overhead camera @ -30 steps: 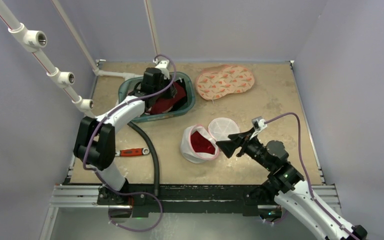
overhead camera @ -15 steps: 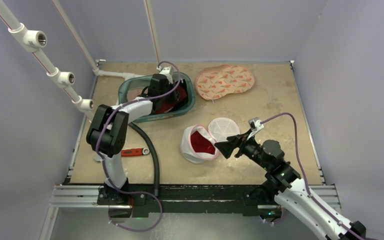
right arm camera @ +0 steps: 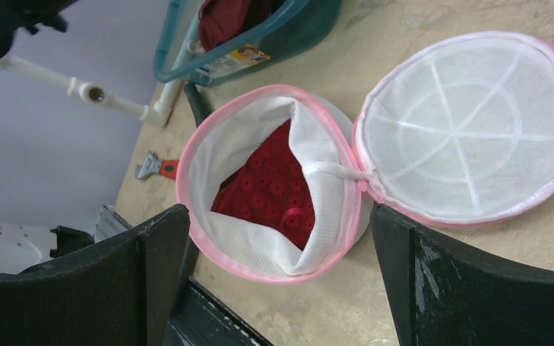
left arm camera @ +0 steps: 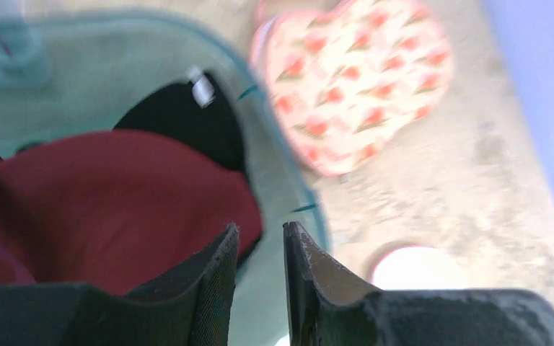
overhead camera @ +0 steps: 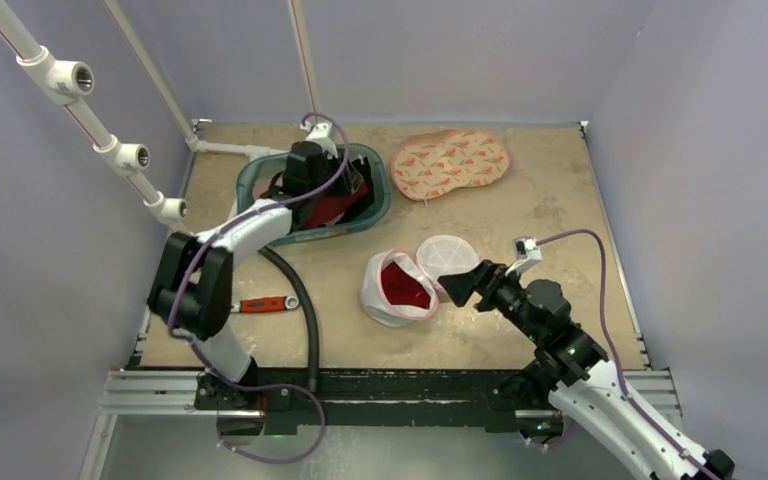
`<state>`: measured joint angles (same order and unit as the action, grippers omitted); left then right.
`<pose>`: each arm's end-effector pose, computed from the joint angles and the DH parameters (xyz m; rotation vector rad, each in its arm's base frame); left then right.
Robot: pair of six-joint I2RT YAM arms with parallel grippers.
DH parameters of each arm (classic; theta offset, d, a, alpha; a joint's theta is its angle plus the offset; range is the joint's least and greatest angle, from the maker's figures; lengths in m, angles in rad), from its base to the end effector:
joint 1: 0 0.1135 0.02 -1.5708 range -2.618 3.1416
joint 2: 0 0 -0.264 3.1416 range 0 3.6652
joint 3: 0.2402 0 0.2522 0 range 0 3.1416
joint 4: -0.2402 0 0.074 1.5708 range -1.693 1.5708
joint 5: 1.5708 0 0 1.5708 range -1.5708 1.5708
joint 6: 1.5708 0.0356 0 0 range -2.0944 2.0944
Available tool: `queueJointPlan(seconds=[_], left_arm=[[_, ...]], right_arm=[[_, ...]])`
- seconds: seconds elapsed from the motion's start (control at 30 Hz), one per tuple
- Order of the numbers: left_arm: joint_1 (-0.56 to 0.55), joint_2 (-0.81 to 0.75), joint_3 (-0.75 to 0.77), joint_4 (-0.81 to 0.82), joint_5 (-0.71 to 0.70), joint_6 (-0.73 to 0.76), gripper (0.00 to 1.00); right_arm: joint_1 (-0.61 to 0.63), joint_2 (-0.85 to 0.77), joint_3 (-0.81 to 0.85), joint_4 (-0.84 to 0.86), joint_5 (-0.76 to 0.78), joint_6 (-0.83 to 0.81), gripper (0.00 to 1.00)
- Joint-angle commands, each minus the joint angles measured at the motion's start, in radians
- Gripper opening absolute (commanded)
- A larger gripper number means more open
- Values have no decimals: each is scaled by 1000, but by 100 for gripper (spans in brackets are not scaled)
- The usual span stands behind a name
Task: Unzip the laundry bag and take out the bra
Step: Place the bra in the bin, then pick up the bra from the laundry bag.
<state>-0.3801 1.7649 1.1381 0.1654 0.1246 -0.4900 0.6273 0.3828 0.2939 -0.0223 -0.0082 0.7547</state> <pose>0.3720 -0.1534 0.2288 -0.0342 2.0949 -0.6651 0.1078 0.0785 0.2380 0.1076 1.7900 1.0280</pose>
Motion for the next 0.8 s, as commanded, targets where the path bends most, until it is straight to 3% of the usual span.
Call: queueJointPlan(seconds=[0.0,0.13,0.3,0.47,0.63,0.77], left_arm=[[-37,-270,5,-3,31,-2,30],[-137,-455,-60,-76,-39,36,36],[-334,-628,-174,-163,-246,86,50],[-498,-719,-282,-294,-452,3,67],[-537,-821,-407,-295,-496,-101,82],[-536,-902,-474,-267,-456,-125,84]], right_arm=[[-1,-50,72,-27,74,38,98],[0,-23,130,-79,77,-70,98],[0,50,105,-77,26,-77,98],[10,168,116,-100,36,-63,92],[112,281,125,-124,136,-6,86],[236,325,128,-109,230,50,84]])
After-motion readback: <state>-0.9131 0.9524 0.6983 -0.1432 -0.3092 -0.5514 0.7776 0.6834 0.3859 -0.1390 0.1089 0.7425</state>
